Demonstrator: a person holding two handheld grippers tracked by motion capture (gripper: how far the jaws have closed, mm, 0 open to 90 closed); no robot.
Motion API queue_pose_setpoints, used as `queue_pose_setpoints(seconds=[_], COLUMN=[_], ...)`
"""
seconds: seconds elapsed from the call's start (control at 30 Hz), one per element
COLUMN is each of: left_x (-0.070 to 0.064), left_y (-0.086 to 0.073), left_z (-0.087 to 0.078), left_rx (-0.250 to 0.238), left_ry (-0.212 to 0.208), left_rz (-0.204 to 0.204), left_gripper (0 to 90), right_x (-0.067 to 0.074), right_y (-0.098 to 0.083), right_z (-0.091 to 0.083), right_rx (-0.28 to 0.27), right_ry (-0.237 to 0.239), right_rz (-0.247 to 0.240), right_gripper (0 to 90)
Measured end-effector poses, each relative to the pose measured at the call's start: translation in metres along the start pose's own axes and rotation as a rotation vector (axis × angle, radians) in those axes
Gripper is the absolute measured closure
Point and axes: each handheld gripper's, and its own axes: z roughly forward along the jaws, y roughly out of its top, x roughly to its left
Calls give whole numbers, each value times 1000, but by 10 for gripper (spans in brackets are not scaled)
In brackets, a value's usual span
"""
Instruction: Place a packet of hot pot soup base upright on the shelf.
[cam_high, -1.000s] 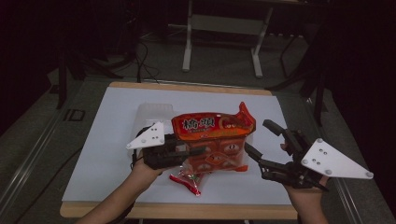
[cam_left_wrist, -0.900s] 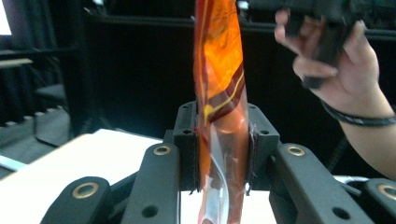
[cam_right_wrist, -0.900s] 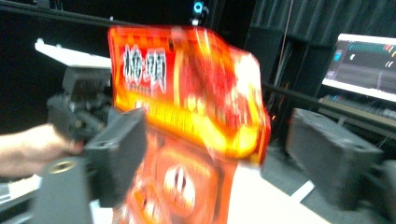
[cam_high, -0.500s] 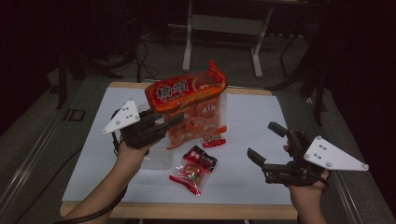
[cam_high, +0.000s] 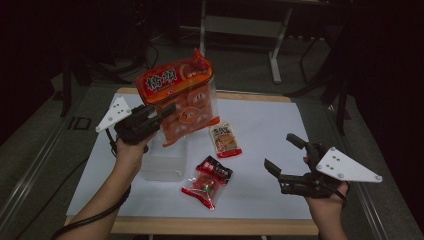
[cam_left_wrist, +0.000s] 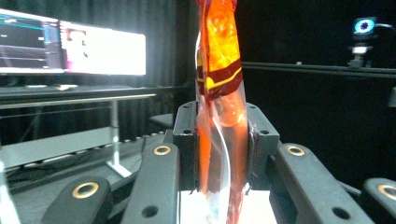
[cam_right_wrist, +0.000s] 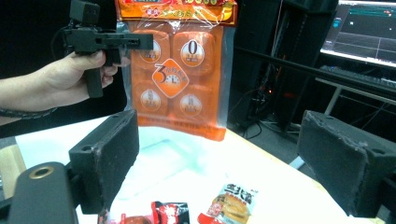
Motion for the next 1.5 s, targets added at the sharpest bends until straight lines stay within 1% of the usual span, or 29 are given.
queue_pose_setpoints(seconds=[0.07,0.2,0.27,0.3,0.4,0.43,0.5,0.53,0.57,0.6,0.63,0.67,0.7,0.73,0.77,0.8,0.83,1.0,1.03,1.07,1.1,1.13,1.17,1.23,1.27,1.3,1.4,1.47,1.5], left_x=[5,19,22,29,38,40,44,44,48,48,52,52,55,55,58,58,60,64,65,65,64,64,64,65,65,66,67,67,66], left_y=[-4,-14,-16,-21,-29,-31,-37,-37,-42,-42,-47,-47,-52,-52,-56,-56,-60,-70,-75,-75,-78,-78,-83,-87,-87,-88,-90,-93,-96], left_z=[-1,-5,-6,-7,-9,-9,-9,-9,-10,-10,-12,-12,-14,-14,-16,-16,-17,-18,-16,-16,-13,-13,-10,-9,-9,-10,-11,-11,-12], left_rx=[2,-1,-1,1,19,29,50,50,57,57,59,59,61,61,77,77,90,98,110,110,133,133,156,167,167,161,162,168,178], left_ry=[22,71,78,93,114,124,141,141,161,161,181,181,198,198,220,220,235,244,242,242,242,242,239,236,236,240,235,236,241], left_rz=[1,-20,-22,-42,-51,-37,-33,-33,-42,-42,-61,-61,-73,-73,-81,-81,-83,-107,-118,-118,-110,-110,-107,-103,-103,-116,-116,-112,-101], left_gripper=[718,718,718,718,718,718,718,719,718,718,718,718,718,718,718,718,718,718,718,718,717,718,718,717,717,717,716,716,716], right_x=[-1,-3,-3,-4,-4,-3,-3,-3,-3,-3,-3,-3,-3,-3,-3,-3,-3,-3,-3,-3,-3,-3,-3,-3,-3,-3,-4,-4,-5], right_y=[-2,-6,-7,-9,-11,-12,-14,-14,-15,-15,-16,-16,-17,-17,-18,-18,-19,-20,-20,-20,-20,-20,-20,-20,-20,-21,-22,-23,-24], right_z=[0,0,1,1,3,4,6,6,7,7,7,7,7,7,7,7,7,6,6,6,6,6,7,6,6,6,6,6,6], right_rx=[5,17,19,24,39,46,56,56,58,58,63,63,61,61,63,63,67,67,67,67,67,67,70,69,69,70,71,72,74], right_ry=[3,6,5,11,16,24,35,35,44,44,45,45,49,49,49,49,54,58,57,57,59,59,62,63,63,64,62,64,64], right_rz=[-1,8,9,12,9,8,6,6,9,9,11,11,14,14,14,14,16,16,14,14,15,15,14,15,15,17,15,20,23], right_gripper=[130,130,131,132,133,133,133,133,133,133,133,133,133,133,133,133,133,133,133,133,133,133,133,133,133,133,133,133,134])
